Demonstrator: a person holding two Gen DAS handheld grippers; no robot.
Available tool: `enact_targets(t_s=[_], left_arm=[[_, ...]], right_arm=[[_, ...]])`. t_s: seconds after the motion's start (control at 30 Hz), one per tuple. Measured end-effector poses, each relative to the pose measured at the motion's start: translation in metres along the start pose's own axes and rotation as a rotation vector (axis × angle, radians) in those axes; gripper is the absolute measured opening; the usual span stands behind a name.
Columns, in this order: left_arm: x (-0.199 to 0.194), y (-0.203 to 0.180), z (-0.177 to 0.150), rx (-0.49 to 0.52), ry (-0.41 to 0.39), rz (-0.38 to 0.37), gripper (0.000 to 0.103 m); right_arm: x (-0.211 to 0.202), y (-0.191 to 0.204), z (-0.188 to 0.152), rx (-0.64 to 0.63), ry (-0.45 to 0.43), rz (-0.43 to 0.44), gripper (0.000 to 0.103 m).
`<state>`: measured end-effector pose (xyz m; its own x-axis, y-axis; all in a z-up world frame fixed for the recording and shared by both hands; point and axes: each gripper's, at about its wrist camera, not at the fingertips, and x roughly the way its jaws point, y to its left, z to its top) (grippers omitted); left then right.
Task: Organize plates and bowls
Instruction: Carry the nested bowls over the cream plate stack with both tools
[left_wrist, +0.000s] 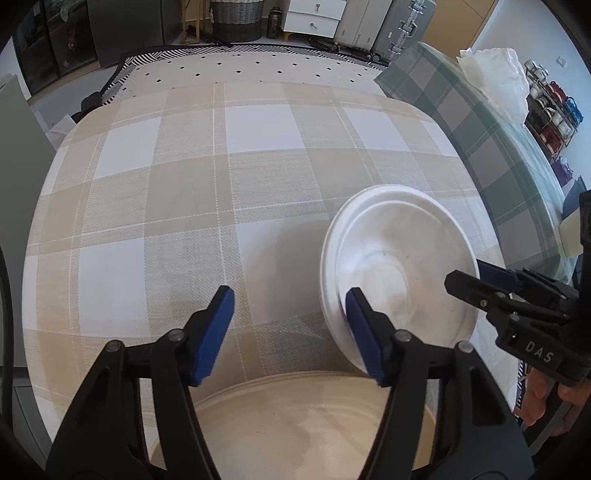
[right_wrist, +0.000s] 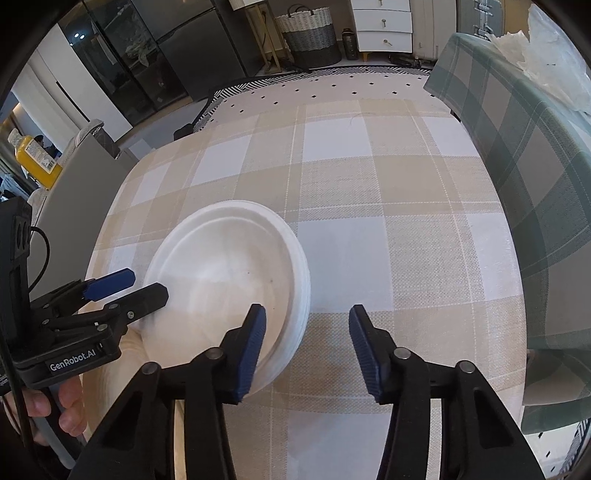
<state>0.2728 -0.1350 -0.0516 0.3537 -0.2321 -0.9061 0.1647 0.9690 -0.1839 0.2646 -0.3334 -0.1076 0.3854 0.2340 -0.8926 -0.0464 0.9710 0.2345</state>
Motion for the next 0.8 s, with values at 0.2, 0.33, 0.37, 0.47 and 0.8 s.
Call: enact_targets(t_s=[0.2, 0.33, 0.37, 0.47, 0.8], left_arm=[[0.000, -0.008, -0.001, 0.022, 0.002, -0.033, 0.036], [-0.002, -0.017, -0.001, 0.056, 0.001, -0.046, 0.020], [-0.002, -0.020, -0.002, 0.066, -0.001, -0.044, 0.019], [-0.003, -0.025, -0.002, 0.081, -0.003, -0.037, 0.014], [-0.003, -0.028, -0.003, 0.104, -0.011, -0.021, 0.014]], right_arm=[[0.002, 0.001, -0.001, 0.000, 0.018, 0.021, 0.031], [0.001, 0.005, -0.001, -0.017, 0.016, 0.028, 0.024], [0.001, 0.006, -0.002, -0.021, 0.015, 0.030, 0.021], [0.000, 0.009, -0.002, -0.036, 0.009, 0.021, 0.020], [-0.003, 0.010, -0.003, -0.044, 0.001, 0.009, 0.020]])
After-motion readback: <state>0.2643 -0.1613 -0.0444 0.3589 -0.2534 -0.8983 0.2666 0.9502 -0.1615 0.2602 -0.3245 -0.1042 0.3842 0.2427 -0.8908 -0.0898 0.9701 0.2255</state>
